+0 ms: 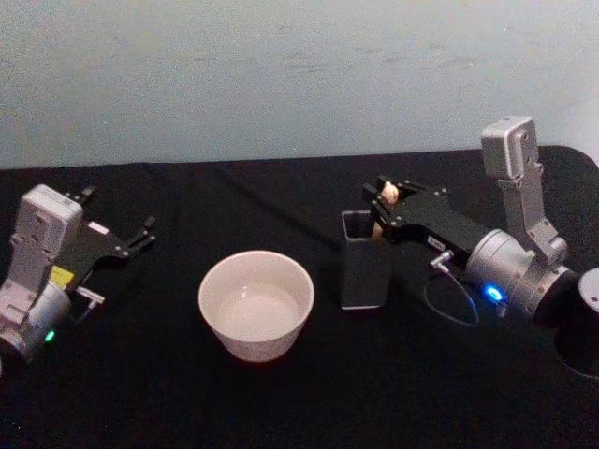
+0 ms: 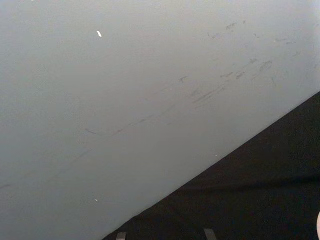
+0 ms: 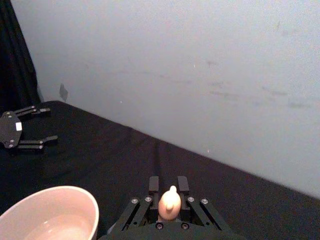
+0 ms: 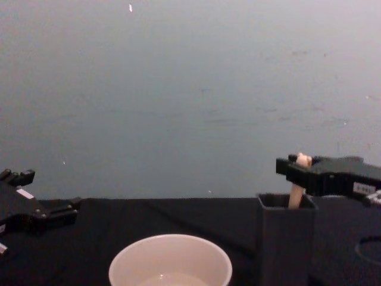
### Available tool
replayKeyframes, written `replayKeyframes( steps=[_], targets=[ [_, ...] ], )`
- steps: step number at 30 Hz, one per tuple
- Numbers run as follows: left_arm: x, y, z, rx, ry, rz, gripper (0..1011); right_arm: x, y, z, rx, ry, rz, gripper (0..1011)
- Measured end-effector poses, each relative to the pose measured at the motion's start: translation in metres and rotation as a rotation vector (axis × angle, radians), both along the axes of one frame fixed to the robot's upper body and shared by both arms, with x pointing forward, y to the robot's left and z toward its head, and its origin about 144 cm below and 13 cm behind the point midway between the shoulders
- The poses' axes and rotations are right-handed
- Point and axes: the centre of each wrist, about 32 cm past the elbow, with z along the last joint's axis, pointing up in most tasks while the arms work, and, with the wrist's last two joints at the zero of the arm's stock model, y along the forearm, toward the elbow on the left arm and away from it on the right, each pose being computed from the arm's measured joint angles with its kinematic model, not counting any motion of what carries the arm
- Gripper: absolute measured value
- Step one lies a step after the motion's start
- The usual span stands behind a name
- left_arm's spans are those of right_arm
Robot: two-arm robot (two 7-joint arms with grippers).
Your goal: Pick up the stirring spoon with one hand, stir inside the cup, then place it back in its original position.
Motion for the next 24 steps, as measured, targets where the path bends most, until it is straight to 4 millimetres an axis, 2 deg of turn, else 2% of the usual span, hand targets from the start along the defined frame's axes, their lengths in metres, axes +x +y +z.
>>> replayKeyframes(
  steps=[24],
  targets=[
    [0.000,0.000,0.000,0.000,0.000,0.000,1001,-0.001,-0.012,0.045,0.060,-0.203,0.054,215]
  ],
)
